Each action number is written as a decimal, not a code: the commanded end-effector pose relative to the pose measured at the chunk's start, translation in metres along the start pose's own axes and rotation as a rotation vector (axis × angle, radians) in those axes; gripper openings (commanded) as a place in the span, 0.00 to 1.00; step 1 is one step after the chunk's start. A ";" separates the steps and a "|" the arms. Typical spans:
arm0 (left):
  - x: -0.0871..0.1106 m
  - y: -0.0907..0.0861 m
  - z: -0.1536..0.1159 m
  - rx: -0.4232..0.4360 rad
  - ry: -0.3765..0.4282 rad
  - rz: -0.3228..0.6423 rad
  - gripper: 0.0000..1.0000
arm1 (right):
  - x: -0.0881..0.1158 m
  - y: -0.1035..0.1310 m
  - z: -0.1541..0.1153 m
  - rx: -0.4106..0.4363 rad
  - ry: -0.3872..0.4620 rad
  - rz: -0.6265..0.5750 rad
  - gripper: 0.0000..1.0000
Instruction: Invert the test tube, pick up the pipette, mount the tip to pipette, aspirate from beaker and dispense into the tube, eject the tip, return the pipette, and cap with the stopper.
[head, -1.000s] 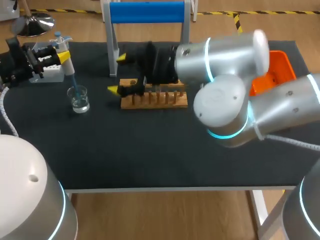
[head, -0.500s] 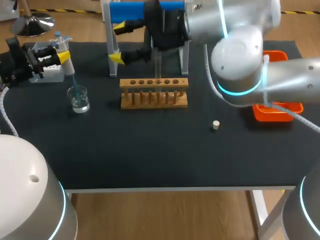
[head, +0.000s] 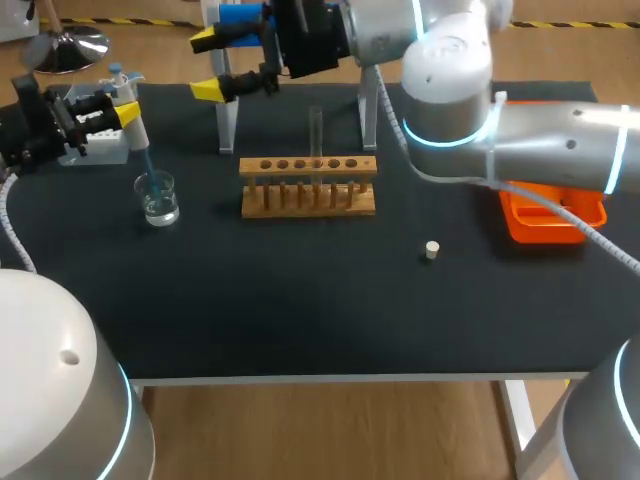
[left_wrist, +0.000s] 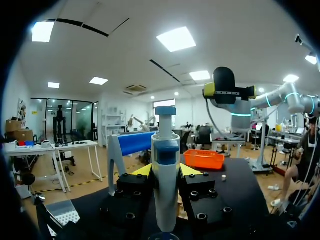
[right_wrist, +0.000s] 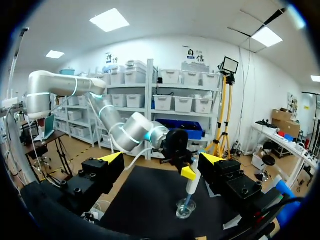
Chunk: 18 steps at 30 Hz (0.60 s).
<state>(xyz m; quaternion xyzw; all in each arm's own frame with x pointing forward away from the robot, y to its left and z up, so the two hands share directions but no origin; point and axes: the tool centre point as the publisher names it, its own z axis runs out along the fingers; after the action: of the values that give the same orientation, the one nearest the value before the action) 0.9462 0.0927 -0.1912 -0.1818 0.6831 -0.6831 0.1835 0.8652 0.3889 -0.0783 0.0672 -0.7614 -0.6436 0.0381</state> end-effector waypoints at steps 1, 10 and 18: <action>0.000 0.000 -0.001 0.002 0.003 0.001 0.00 | -0.013 -0.002 0.020 -0.034 0.015 -0.002 1.00; 0.000 0.000 -0.001 0.002 0.003 0.001 0.00 | -0.033 0.000 0.045 -0.083 -0.076 0.009 1.00; 0.000 0.000 -0.001 0.002 0.003 0.001 0.00 | -0.045 -0.001 0.063 -0.107 -0.114 0.017 0.87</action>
<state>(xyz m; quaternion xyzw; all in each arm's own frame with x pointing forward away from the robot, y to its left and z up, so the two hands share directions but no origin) 0.9463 0.0927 -0.1912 -0.1817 0.6832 -0.6831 0.1833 0.8986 0.4458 -0.0843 0.0244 -0.7331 -0.6796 0.0071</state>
